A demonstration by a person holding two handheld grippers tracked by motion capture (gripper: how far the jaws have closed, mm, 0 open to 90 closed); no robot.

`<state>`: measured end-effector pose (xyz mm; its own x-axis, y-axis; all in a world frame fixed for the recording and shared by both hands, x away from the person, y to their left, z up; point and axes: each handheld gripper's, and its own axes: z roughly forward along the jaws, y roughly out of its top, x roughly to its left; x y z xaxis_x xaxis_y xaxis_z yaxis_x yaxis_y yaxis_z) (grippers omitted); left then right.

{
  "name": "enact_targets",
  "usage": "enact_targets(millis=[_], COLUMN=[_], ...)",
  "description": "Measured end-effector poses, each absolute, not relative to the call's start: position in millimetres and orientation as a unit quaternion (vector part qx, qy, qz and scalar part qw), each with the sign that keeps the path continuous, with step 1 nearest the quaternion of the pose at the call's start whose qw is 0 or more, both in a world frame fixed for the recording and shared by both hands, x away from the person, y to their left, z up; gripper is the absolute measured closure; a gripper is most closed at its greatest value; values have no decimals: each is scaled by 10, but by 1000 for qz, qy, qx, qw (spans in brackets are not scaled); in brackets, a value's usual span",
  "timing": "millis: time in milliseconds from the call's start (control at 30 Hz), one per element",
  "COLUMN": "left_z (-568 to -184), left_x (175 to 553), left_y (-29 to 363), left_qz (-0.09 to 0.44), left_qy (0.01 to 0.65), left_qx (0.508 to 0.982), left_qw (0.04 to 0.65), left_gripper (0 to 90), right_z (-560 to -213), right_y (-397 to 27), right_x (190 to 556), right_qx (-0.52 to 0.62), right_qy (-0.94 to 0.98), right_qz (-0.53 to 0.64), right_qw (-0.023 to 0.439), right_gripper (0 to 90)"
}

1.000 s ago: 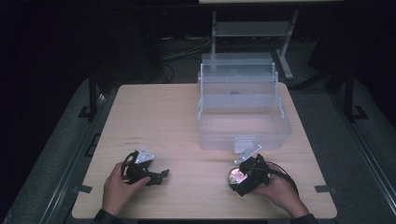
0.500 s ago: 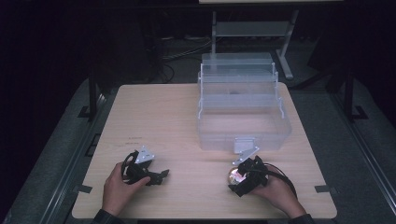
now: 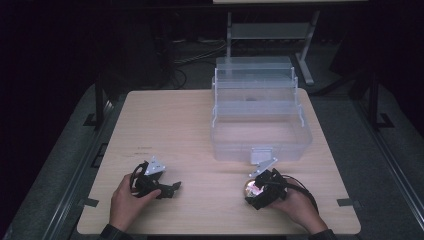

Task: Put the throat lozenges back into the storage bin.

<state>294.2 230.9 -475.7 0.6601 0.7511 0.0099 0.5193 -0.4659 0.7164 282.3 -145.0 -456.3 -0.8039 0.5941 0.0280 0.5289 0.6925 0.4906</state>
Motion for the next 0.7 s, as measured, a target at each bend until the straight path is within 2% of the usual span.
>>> enact_targets(millis=[167, 233, 700], left_z=[-4757, -4757, -4757], left_x=[2942, 2942, 2942], left_y=[2309, 2309, 2308], left_qz=[164, 164, 165], left_qy=[378, 378, 379], left_qx=[840, 840, 840], left_qw=[352, 352, 353], left_gripper=[109, 108, 108], right_z=[-4563, -4556, -4537], right_y=[-1455, -1454, -1467], right_x=[2819, 2812, 2812], right_qx=[305, 304, 305], right_qy=[918, 918, 918], right_qz=[245, 246, 243], right_qw=[67, 68, 70], right_gripper=[154, 188, 194])
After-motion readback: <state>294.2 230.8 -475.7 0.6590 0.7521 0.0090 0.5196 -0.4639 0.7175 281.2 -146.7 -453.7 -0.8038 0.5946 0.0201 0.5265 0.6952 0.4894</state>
